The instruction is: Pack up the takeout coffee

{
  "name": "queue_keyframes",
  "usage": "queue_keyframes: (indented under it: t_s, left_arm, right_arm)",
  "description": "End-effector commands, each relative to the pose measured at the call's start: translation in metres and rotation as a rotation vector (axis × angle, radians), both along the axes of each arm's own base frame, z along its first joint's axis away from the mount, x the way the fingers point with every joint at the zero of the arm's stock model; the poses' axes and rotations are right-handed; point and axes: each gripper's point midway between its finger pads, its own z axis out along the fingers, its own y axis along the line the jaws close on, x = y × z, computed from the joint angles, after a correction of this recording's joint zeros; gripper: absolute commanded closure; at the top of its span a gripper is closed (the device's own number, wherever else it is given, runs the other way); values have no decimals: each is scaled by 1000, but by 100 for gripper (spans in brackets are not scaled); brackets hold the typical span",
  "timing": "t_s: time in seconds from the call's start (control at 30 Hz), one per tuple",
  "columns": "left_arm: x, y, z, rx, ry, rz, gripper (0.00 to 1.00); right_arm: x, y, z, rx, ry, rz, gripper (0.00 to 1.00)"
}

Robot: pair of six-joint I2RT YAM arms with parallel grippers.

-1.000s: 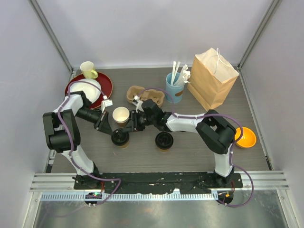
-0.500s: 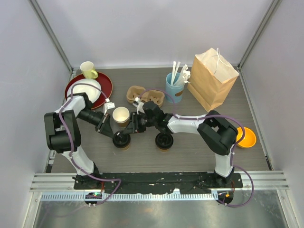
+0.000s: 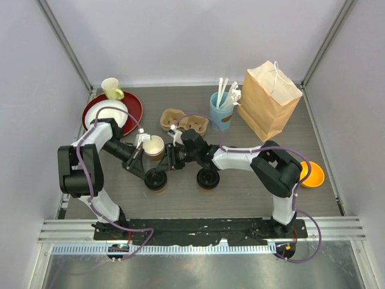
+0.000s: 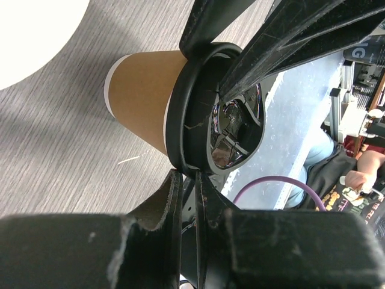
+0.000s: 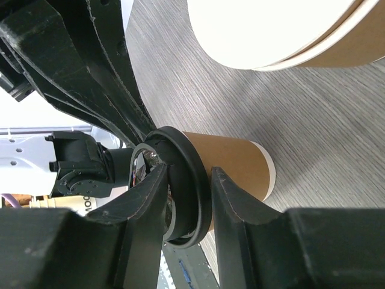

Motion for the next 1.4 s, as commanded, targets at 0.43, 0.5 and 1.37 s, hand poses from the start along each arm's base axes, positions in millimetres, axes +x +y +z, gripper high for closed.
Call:
queue_keyframes:
  t_s: [0.43,0.5,1.37]
  left_arm:
    - [-5,1,43,-60,-13,-7,52]
    - [-5,1,45,-59,-21,-7,50]
    - [44,11,68,88,-241,158,29]
  right_arm:
    - [9,5,26,17,-76,-21,58]
    - [7,7,31,23,-84,-12,55]
    - [50,-53,183,-195,-634,0,9]
